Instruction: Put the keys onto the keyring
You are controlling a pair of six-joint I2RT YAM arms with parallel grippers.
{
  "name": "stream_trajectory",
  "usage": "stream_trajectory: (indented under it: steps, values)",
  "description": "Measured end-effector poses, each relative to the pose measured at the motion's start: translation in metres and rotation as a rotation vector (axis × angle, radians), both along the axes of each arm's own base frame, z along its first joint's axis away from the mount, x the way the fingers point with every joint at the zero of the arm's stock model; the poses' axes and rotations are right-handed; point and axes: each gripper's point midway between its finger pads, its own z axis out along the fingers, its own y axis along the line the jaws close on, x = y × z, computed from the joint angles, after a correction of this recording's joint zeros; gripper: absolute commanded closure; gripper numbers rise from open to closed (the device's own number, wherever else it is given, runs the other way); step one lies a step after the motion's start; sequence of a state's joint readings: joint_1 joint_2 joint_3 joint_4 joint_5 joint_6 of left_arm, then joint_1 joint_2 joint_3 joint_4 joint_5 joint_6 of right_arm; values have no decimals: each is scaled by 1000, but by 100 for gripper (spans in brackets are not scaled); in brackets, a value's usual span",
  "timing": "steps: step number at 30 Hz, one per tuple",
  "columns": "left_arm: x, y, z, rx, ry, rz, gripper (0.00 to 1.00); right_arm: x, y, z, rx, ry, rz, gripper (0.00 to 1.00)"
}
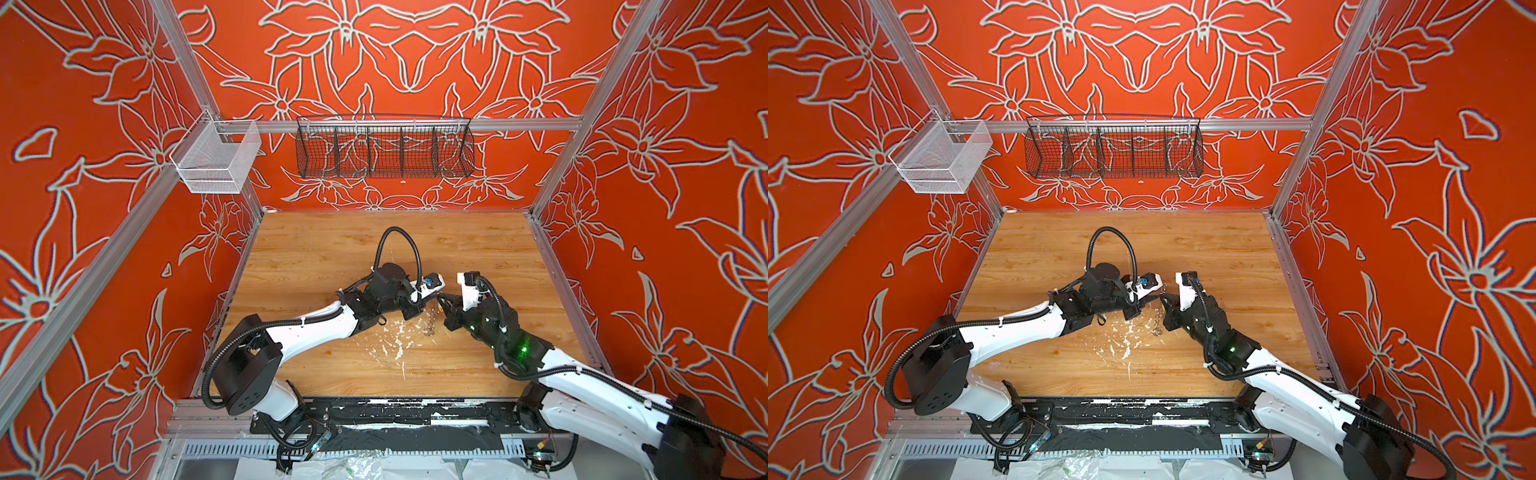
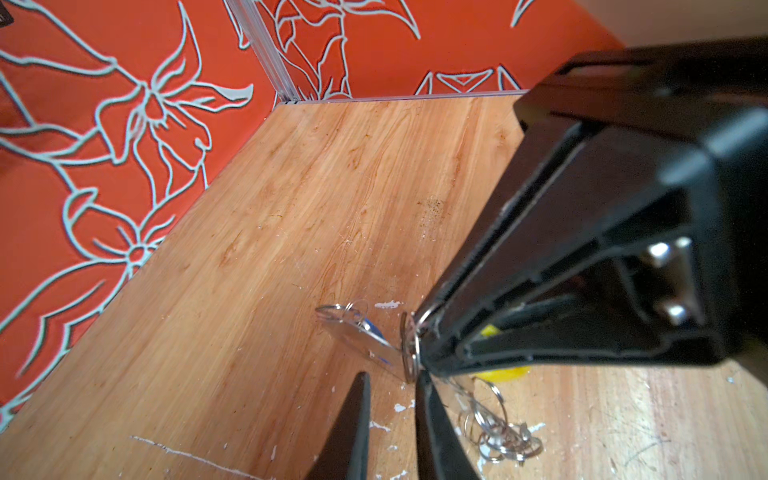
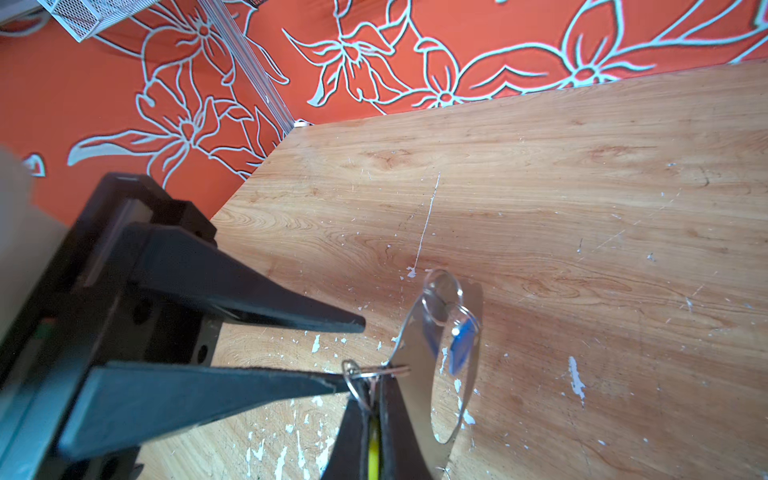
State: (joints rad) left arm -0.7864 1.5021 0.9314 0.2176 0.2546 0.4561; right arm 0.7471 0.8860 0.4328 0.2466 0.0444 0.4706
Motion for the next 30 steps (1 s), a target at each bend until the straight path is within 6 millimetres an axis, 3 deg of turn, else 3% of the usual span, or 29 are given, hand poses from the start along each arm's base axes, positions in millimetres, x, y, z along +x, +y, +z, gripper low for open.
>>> stream_trajectory:
  steps: [5, 10, 17, 22, 30]
  values:
    - [3, 2, -1, 5, -4, 19, 65, -1, 3, 2, 10, -3, 15, 100]
    - [6, 4, -1, 10, -7, 36, 65, -1, 6, 2, 17, -1, 27, 100]
    - [1, 4, -9, -2, -8, 12, 81, -1, 9, 0, 20, 6, 39, 100]
    - [-8, 5, -14, -14, -14, -20, 100, -1, 12, -1, 29, 10, 50, 100]
    - [-5, 8, -9, -18, -42, 4, 100, 0, 9, -1, 24, 10, 33, 100]
